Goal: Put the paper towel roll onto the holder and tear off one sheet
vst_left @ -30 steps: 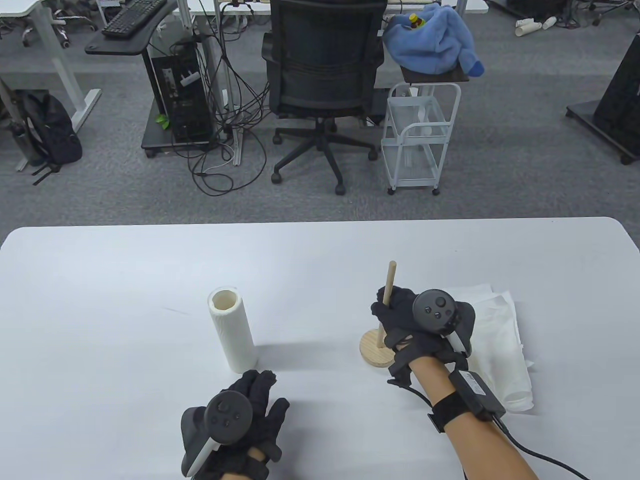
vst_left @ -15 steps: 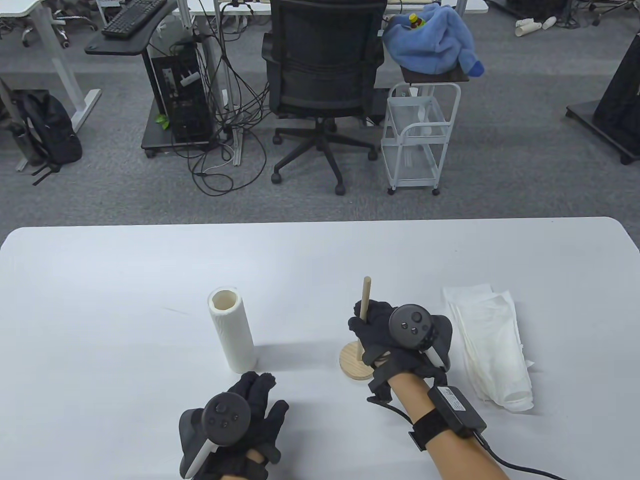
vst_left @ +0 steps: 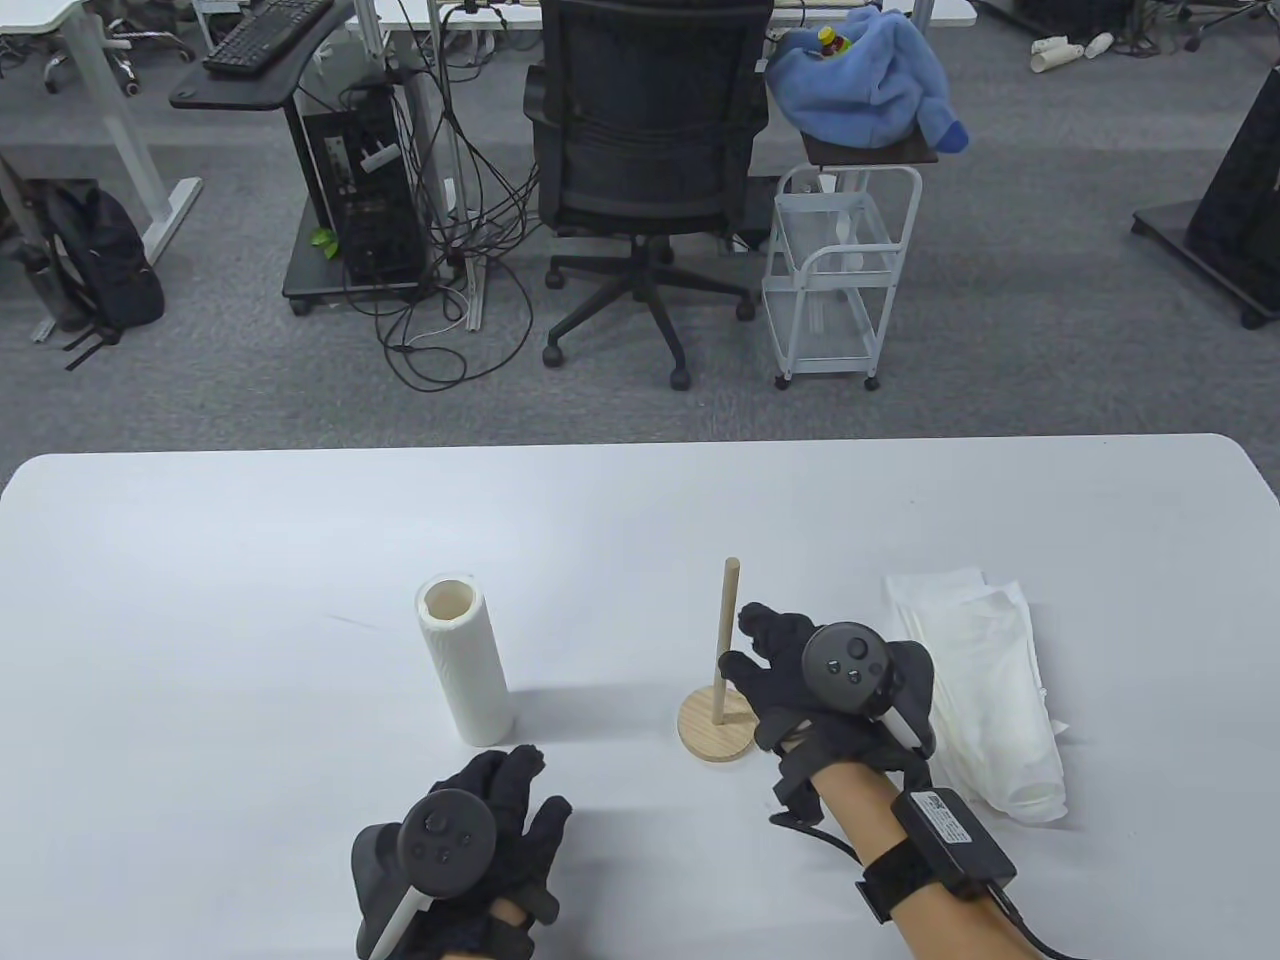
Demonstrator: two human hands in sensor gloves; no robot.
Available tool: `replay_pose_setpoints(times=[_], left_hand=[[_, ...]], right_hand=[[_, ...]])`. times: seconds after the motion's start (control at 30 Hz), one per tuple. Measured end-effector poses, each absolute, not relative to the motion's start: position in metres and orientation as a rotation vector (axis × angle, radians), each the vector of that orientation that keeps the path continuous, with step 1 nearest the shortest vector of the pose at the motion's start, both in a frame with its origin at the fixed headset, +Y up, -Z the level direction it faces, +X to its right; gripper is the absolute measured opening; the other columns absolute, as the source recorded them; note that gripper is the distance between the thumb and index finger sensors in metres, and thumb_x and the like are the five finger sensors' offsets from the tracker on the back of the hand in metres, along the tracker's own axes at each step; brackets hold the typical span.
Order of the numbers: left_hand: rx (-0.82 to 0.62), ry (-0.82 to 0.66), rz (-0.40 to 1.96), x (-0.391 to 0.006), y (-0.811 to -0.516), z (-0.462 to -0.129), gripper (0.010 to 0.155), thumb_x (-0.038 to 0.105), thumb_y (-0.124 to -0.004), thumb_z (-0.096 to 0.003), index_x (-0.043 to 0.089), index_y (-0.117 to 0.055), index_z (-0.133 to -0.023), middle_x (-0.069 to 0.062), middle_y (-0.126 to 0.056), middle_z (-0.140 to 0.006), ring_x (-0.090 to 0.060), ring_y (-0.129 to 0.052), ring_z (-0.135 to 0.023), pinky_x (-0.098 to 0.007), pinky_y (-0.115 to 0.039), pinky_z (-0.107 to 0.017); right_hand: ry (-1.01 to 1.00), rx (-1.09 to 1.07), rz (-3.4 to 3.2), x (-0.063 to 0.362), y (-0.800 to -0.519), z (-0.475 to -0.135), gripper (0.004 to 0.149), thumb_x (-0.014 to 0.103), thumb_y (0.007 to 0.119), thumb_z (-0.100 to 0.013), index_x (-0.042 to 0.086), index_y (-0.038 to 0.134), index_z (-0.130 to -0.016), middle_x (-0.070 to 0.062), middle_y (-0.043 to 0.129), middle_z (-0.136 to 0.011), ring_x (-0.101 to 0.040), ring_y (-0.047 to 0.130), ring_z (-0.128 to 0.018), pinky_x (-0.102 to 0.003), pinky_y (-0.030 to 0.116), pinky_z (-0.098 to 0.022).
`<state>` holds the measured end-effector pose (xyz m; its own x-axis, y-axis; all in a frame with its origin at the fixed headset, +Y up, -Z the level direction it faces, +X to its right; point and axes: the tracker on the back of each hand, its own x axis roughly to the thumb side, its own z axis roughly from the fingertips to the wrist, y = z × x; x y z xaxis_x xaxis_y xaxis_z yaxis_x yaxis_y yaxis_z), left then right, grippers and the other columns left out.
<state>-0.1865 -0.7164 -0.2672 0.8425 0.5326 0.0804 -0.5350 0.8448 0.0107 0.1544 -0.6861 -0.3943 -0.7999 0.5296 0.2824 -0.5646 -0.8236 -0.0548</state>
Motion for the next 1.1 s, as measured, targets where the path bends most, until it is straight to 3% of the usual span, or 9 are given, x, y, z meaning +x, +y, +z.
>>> replay_pose_setpoints(times=[0.4,0.57,0.67,0.8,0.9,1.1], left_hand=[[0.073,-0.026,0.567,-0.195,-0.715,-0.261,0.063,0.050,-0.076,-0.0482,0.020,-0.059,-0.101,-0.011,-0.050,-0.102,-0.045,-0.055,-0.094,-0.066,-0.040,-0.071],[0.126,-0.016,0.594,-0.197,-0.712,-0.260,0.074,0.059,-0.078,-0.0449,0.023,-0.049,-0.103,-0.009,-0.046,-0.105,-0.043,-0.055,-0.096,-0.064,-0.043,-0.072],[0.247,0.025,0.579,-0.197,-0.698,-0.255,0.075,0.059,-0.080,-0.0442,0.022,-0.052,-0.103,-0.008,-0.057,-0.099,-0.040,-0.068,-0.087,-0.062,-0.050,-0.072],[0.363,0.146,0.517,-0.198,-0.672,-0.251,0.064,0.055,-0.083,-0.0446,0.019,-0.070,-0.096,-0.008,-0.076,-0.084,-0.036,-0.085,-0.071,-0.059,-0.064,-0.066],[0.371,0.231,0.513,-0.199,-0.652,-0.260,0.063,0.054,-0.084,-0.0440,0.020,-0.071,-0.095,-0.006,-0.077,-0.083,-0.035,-0.085,-0.070,-0.058,-0.065,-0.067],[0.375,0.352,0.278,-0.188,-0.619,-0.299,0.070,0.056,-0.084,-0.0441,0.024,-0.059,-0.102,-0.002,-0.069,-0.089,-0.032,-0.079,-0.076,-0.056,-0.061,-0.071]], right_hand=[[-0.111,0.228,2.594,0.239,-0.707,-0.362,0.062,0.056,0.072,-0.051,0.025,0.058,-0.102,-0.018,0.062,-0.101,-0.042,0.071,-0.082,-0.056,0.056,-0.063],[-0.063,0.264,2.677,0.250,-0.719,-0.352,0.057,0.055,0.072,-0.050,0.033,0.062,-0.103,-0.011,0.051,-0.114,-0.048,0.058,-0.094,-0.060,0.047,-0.069],[-0.081,0.276,2.663,0.251,-0.727,-0.349,0.057,0.055,0.072,-0.050,0.033,0.063,-0.102,-0.012,0.050,-0.114,-0.047,0.057,-0.096,-0.061,0.044,-0.071],[-0.037,0.262,2.596,0.251,-0.735,-0.349,0.058,0.054,0.071,-0.050,0.031,0.061,-0.103,-0.014,0.050,-0.113,-0.047,0.058,-0.095,-0.062,0.044,-0.071],[-0.028,0.252,2.543,0.253,-0.737,-0.349,0.058,0.054,0.072,-0.050,0.030,0.062,-0.102,-0.014,0.050,-0.112,-0.047,0.057,-0.096,-0.062,0.042,-0.071],[-0.007,0.244,2.520,0.254,-0.738,-0.347,0.059,0.054,0.072,-0.049,0.029,0.061,-0.102,-0.016,0.052,-0.111,-0.047,0.057,-0.095,-0.062,0.043,-0.071]])
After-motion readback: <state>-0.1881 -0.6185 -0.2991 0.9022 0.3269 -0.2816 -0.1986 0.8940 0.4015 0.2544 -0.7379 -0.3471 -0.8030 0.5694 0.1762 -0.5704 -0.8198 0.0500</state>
